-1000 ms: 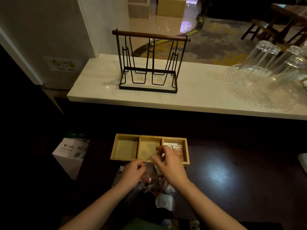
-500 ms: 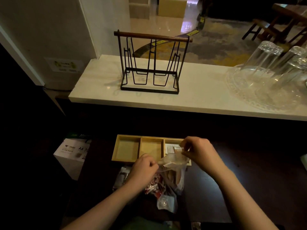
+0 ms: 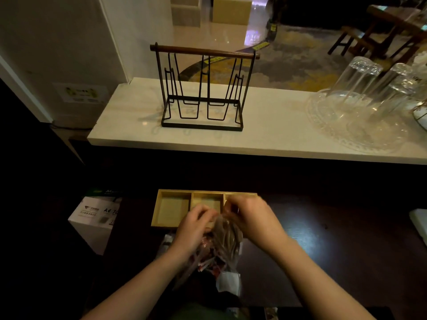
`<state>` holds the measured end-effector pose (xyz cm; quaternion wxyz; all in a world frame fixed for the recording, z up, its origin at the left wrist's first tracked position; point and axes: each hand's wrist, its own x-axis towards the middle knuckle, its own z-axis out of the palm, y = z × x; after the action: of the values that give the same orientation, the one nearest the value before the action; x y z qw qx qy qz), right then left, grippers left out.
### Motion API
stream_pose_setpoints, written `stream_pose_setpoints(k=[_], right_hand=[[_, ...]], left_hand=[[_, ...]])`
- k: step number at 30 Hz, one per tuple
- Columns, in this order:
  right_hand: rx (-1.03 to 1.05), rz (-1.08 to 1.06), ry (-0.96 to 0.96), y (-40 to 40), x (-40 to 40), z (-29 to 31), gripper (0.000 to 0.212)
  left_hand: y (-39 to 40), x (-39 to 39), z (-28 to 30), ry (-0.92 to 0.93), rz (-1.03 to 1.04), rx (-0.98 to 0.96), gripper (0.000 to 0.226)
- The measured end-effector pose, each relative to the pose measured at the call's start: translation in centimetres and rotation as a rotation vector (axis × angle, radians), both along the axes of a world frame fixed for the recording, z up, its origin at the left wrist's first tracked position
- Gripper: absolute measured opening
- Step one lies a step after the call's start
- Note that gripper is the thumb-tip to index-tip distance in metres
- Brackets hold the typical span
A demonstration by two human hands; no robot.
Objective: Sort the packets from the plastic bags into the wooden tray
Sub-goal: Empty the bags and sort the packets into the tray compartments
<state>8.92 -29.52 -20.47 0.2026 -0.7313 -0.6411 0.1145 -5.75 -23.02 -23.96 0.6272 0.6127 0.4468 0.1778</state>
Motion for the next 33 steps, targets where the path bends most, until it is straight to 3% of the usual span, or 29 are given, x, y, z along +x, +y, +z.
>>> stream_pose_setpoints(k=[2,4,6,8,11,19,27,33], right_hand=[[0.035,0.019,0.202,0.7,0.8,2.6,0.016],[0.089,0.043,0.363,1.3,1.3,5.1,0.016],[0.123,0.066,0.507,1.7,1.5,6.6,0.009],[0.133,0.061,0.611,2.0,1.8,7.1,0.005],[0.145,-0.001,0.657,2.4,2.5,6.6,0.009],[0.025,-0.240,0.747,2.6,5.0,3.5,0.007],[-0.092,-0.369,0.964,1.8,7.9,-2.4,0.010],[-0.067,-0.429,1.039,1.4,8.5,-5.2,0.008]], left_hand=[[1.0,-0.7,-1.3,0.042,0.060,-0.124,0.021],[1.3,-1.6,-2.6,0.047,0.065,-0.421,0.041],[1.2,-2.1,-3.4,-0.083,0.064,-0.697,0.048],[1.3,-2.0,-3.3,-0.241,0.109,-0.759,0.044],[2.4,-1.8,-2.5,-0.304,0.249,-0.612,0.036],[4.5,-3.1,-2.8,-0.011,0.319,0.000,0.029],[6.1,-2.6,-1.8,0.060,0.266,0.332,0.033],[6.2,-1.7,-1.2,0.066,0.158,0.420,0.028]])
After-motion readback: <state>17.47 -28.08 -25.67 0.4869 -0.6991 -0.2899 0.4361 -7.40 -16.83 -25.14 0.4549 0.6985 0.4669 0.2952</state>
